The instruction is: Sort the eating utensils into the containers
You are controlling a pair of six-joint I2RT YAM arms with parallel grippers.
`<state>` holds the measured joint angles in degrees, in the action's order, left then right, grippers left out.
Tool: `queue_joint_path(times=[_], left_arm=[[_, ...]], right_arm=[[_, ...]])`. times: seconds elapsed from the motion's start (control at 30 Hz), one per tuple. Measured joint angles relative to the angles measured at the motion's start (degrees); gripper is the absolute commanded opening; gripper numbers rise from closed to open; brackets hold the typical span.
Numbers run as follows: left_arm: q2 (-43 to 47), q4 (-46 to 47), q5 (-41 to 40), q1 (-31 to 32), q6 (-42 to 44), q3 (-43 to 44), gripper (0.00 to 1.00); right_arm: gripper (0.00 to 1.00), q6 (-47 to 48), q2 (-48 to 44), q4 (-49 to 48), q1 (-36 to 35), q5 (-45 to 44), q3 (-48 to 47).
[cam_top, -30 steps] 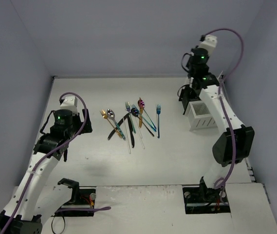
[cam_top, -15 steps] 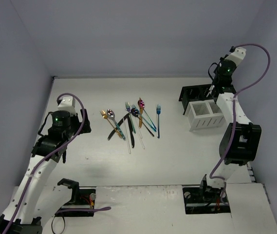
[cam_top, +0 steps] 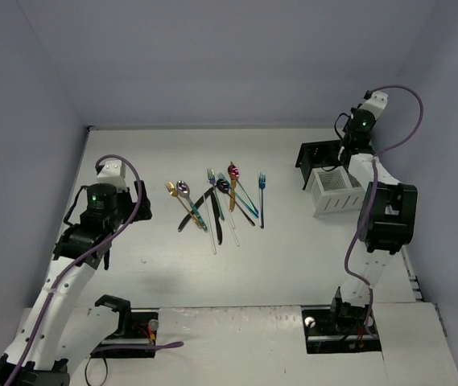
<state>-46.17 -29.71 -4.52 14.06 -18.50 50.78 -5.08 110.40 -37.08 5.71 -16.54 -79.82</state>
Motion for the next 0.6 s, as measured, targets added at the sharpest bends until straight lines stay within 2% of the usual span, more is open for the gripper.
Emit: queue_joint_path(times=[0.07,0.3,0.4,0.6], left_arm=[[0.0,0.0,0.0,0.0,0.0,0.0,0.83],[0.1,0.1,0.2,-0.3,0.0,0.0,0.83],[0.2,0.2,0.3,-0.3,0.0,0.0,0.83],[1.1,0.2,1.1,-0.3,0.0,0.0,0.83]], right_arm=[[0.09,0.0,0.9,-0.1,0.0,0.3,0.1],[0.36,-0.4,0.7,-1.4,-0.1,1.6,2.7],[0.41,-0.2,-0.3,-0.4,-0.6,2.2,4.0],[0.5,0.7,-6.2,12.5,-4.5,2.4,0.5]])
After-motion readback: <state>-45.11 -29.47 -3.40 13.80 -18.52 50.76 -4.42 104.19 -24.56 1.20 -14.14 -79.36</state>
